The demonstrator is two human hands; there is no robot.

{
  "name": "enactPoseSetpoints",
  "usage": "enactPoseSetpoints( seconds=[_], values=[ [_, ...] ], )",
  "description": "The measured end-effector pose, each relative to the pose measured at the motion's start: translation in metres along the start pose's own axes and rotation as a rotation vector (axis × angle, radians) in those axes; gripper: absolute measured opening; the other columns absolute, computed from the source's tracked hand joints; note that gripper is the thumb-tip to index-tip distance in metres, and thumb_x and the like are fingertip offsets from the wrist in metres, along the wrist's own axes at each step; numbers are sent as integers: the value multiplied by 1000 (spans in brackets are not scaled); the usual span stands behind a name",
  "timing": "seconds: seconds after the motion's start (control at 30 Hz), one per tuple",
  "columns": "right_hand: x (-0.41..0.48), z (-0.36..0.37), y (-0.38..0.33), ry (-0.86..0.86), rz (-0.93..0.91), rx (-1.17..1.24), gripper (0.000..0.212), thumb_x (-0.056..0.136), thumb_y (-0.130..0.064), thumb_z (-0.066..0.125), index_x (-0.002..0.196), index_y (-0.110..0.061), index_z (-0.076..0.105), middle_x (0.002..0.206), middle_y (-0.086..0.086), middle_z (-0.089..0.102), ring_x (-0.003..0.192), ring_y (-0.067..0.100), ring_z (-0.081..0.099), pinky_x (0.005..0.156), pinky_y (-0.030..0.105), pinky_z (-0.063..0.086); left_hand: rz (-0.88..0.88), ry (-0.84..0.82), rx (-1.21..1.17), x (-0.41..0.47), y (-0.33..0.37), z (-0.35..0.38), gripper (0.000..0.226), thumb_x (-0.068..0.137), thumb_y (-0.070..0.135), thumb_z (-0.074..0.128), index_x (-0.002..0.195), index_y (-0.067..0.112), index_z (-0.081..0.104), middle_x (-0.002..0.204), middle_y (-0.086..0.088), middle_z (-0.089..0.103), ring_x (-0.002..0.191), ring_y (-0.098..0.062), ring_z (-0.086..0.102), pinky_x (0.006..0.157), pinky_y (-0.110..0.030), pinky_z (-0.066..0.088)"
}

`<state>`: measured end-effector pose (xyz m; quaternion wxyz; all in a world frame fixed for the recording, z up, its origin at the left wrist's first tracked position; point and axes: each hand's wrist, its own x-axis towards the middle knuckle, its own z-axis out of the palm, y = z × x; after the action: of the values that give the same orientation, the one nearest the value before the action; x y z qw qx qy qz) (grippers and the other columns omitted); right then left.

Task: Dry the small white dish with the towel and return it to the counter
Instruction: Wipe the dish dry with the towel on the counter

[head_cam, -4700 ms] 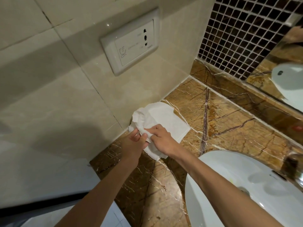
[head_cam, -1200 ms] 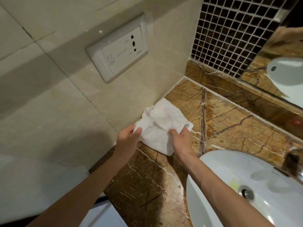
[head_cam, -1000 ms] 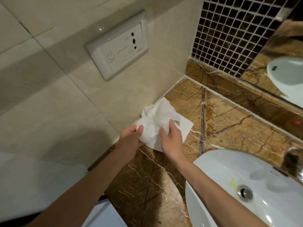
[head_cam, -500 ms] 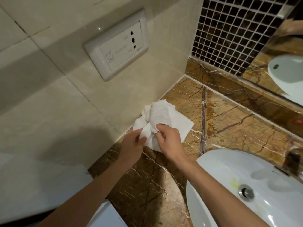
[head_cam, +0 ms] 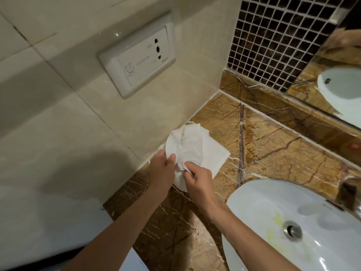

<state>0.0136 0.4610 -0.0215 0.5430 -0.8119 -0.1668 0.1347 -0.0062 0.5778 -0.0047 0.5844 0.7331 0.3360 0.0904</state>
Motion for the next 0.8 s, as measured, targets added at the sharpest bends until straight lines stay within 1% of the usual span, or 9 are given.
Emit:
enactPoseSetpoints(
  seconds=[0.07,0.13,0.23,0.3,0.4,0.5,0.6,0.67,0.8],
  values=[
    [2,-3,-9,-10,-38,9,27,80,-1,46,61,-17,39,56,-6,35,55,7,33,52,26,23,124,-29,169,-2,-4,0,15,92,19,46,88,15,60,78,1,65,74,-17,62,62,-28,48],
    [4,-5,-15,-24,-78,-1,31,82,2,45,63,-22,51,59,-6,47,58,9,42,54,27,29,212,-8,313,-4,-6,0,17,94,17,46,80,18,54,66,8,55,63,-10,52,52,-14,35],
    [6,-10,-16,-22,-120,-35,24,85,5,46,75,-10,62,71,3,59,71,17,53,64,38,41,285,-42,394,-2,-6,-1,14,93,15,45,85,15,56,70,6,58,64,-7,52,54,-11,35],
    [6,-10,-18,11,-138,-50,22,86,5,46,76,-11,58,71,-1,54,71,15,51,64,33,39,325,-100,426,-3,-7,-4,17,94,18,45,99,15,61,83,3,65,76,-12,58,64,-19,41],
    [13,-11,-21,74,-95,-66,22,81,11,42,79,-9,52,76,3,49,71,19,48,65,25,34,395,-181,537,-13,-16,-10,22,96,21,45,113,17,60,89,6,63,85,-14,60,71,-22,43],
    [23,-12,-24,38,-83,-121,24,74,14,38,77,-9,46,76,4,47,71,25,45,67,23,27,389,-213,576,-20,-22,-15,30,96,18,47,124,13,57,96,-6,68,91,-22,62,78,-29,46],
    [16,-9,-25,-5,-105,-132,25,75,10,40,75,-14,44,72,2,45,69,22,44,63,31,33,363,-193,522,-20,-16,-14,22,96,16,48,114,14,61,90,-1,66,87,-19,62,75,-28,46],
    [9,-8,-24,-36,-150,-147,24,75,11,42,76,-12,50,72,2,51,69,21,48,64,39,39,296,-159,470,-15,-6,-12,17,95,15,48,105,14,62,89,0,66,85,-19,62,73,-30,47],
    [3,-11,-19,-86,-263,-233,37,75,14,45,93,-10,67,90,5,69,86,21,61,74,35,48,190,-174,345,-7,8,-16,16,93,15,51,97,8,65,87,-9,70,82,-25,65,71,-41,53]
  ],
)
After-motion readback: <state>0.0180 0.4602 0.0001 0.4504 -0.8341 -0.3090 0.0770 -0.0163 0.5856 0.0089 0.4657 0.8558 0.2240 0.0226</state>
